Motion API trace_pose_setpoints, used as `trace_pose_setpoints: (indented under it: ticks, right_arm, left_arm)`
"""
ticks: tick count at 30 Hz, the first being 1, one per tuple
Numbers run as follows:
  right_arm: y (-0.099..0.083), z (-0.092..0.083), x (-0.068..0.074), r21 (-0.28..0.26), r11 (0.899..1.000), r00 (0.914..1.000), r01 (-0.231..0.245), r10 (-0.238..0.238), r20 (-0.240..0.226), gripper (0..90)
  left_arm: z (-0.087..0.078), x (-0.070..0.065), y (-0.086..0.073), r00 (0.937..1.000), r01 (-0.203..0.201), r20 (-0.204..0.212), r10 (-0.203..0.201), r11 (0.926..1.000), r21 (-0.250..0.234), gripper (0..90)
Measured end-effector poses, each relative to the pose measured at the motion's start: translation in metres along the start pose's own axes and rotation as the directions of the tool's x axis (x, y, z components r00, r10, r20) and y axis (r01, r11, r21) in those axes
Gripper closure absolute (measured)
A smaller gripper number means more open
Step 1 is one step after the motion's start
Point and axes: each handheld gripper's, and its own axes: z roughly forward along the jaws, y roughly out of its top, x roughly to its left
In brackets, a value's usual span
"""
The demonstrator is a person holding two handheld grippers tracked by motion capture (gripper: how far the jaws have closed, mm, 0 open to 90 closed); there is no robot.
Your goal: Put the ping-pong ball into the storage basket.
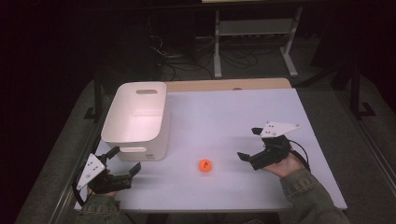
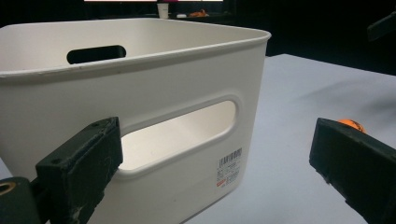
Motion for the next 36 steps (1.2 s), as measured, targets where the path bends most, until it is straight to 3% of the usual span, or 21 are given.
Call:
trace_pose_setpoints:
  ticks: [21,36]
  right_arm:
    - [0.011,0.014,0.009,0.033,0.999,0.9980,0.039,-0.038,-0.051,0.0]
    - [0.016,0.026,0.013,0.059,0.997,0.9955,0.044,-0.039,-0.087,0.0]
  left_arm:
    - [0.000,0.000,0.000,1.0000,0.002,0.008,-0.002,1.0000,-0.001,2.2]
    - [0.000,0.000,0.000,0.9999,0.001,0.013,-0.001,1.0000,-0.001,2.1]
